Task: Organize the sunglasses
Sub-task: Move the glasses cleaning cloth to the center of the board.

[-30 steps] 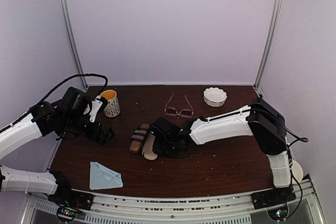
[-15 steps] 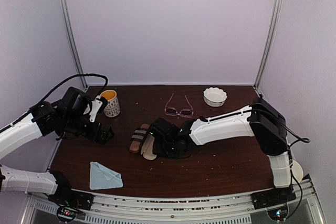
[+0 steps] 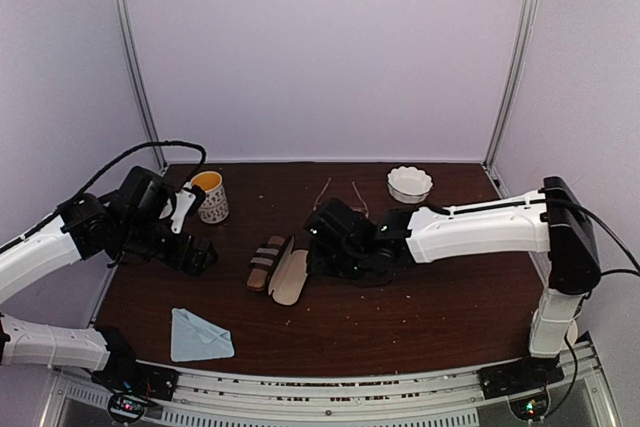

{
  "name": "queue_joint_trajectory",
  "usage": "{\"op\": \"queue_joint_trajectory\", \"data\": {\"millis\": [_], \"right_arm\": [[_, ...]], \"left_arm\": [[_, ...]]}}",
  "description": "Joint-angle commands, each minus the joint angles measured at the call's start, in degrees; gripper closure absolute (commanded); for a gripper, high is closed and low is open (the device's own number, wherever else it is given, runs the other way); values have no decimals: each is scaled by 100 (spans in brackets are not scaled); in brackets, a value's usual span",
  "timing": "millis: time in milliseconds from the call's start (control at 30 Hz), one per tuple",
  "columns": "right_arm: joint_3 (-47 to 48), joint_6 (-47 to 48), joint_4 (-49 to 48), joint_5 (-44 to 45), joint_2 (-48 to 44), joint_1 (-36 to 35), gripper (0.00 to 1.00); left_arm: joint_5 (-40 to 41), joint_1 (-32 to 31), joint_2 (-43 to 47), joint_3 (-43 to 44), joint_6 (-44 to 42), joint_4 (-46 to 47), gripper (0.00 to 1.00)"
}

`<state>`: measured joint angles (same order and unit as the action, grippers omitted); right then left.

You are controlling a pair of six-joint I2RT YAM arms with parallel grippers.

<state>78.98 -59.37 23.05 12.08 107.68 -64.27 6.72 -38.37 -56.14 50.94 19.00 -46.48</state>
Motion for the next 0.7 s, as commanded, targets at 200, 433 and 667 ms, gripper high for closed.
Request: {"op": "queue_joint_trajectory", "data": {"millis": [200, 433, 667], "right_arm": [[-1557, 895, 512, 1535, -1897, -199, 36], [-2562, 1558, 339, 2366, -3488, -140, 27], [-4051, 1743, -1078, 1892, -4624, 475, 25]], "left_arm": [[-143, -461, -167, -132, 444, 43, 3], [-643, -672, -120, -566, 1185, 108, 9], [-831, -1022, -472, -750, 1572, 163, 22]]}}
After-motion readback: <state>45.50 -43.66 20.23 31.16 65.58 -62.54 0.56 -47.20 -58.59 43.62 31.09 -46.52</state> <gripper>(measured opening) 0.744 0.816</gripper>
